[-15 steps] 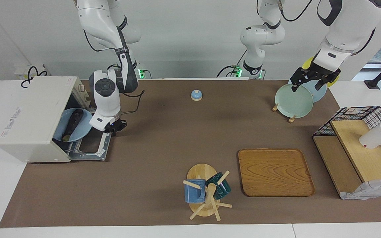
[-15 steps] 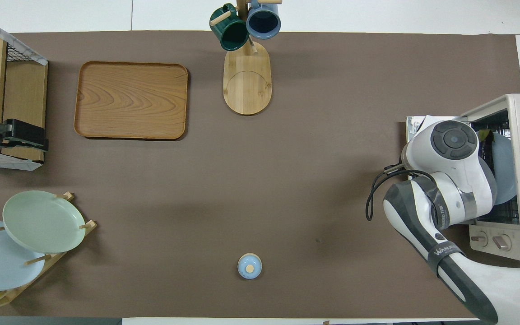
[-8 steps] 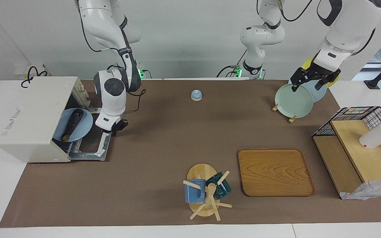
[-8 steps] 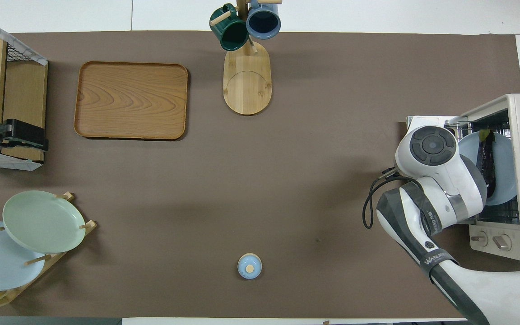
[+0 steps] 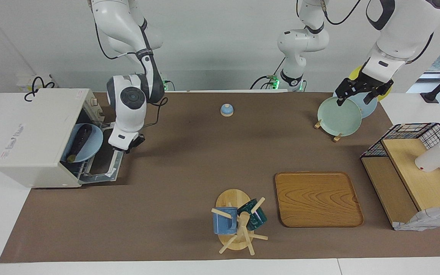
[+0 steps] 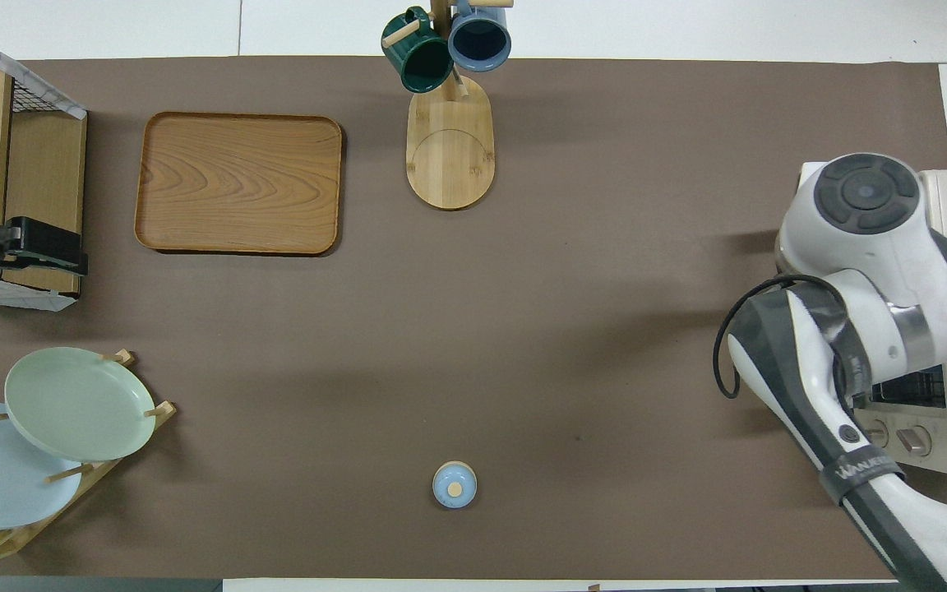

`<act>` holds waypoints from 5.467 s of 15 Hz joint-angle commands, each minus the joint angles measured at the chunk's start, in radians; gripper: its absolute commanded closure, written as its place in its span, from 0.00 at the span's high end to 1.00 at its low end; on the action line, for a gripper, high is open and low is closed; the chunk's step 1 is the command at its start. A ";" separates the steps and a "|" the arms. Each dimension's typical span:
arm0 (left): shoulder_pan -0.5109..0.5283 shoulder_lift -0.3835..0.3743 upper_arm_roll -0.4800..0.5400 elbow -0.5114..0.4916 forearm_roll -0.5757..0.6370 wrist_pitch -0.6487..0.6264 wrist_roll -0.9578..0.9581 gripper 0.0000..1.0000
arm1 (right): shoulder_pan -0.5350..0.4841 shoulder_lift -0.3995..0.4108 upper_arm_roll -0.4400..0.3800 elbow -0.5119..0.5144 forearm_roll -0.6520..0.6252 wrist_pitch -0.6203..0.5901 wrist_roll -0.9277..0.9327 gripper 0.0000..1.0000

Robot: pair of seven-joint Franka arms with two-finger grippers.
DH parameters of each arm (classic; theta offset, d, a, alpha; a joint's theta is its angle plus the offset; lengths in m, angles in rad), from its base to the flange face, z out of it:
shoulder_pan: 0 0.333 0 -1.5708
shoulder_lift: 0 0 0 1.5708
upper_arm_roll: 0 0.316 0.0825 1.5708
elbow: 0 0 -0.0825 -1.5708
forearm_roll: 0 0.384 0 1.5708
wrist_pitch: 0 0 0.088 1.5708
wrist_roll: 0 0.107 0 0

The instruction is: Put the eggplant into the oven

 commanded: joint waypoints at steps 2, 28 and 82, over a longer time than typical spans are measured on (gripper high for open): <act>0.014 -0.016 -0.008 -0.014 0.012 -0.008 0.005 1.00 | -0.115 0.000 -0.024 0.028 -0.012 0.049 -0.150 0.00; 0.014 -0.016 -0.008 -0.014 0.012 -0.008 0.004 1.00 | -0.031 0.002 -0.008 0.510 0.348 -0.517 0.040 1.00; 0.014 -0.016 -0.008 -0.014 0.012 -0.008 0.004 1.00 | -0.066 -0.061 -0.025 0.444 0.372 -0.444 0.095 1.00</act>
